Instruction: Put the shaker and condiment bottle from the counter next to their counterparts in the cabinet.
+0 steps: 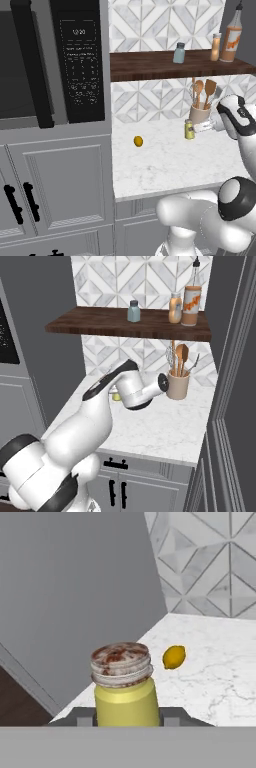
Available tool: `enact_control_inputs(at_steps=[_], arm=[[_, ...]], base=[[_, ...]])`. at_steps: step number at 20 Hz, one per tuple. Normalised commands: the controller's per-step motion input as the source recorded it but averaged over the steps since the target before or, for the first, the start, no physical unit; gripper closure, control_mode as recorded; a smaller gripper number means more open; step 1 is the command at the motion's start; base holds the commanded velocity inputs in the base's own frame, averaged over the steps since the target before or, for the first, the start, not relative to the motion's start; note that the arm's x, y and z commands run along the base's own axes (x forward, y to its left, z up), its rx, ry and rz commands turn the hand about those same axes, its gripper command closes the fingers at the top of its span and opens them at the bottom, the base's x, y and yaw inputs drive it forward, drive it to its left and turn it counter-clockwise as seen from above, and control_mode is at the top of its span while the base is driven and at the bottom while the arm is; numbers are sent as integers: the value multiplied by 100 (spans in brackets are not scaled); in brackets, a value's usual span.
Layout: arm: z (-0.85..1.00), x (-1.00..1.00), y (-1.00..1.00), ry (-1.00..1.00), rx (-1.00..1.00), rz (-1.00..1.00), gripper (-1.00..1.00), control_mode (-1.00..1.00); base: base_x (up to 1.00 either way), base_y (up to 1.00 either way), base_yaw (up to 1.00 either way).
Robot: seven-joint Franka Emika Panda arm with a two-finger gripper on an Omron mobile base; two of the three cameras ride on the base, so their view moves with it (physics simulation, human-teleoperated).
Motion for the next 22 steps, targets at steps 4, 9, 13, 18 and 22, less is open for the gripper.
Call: enact_control_inputs(at_steps=[4, 9, 13, 18, 22], arm=[[71, -5, -42, 0, 3, -19, 100, -100], [69, -5, -21, 0, 0, -16, 100, -100], [25, -50, -2, -4, 0, -5, 100, -100], [11, -50, 3, -13, 0, -4, 100, -100], [37, -28, 6, -13, 0, -13, 100, -100]], base=[[0, 0, 0], [0, 0, 0], [0, 0, 0], [0, 0, 0], [0, 0, 0]])
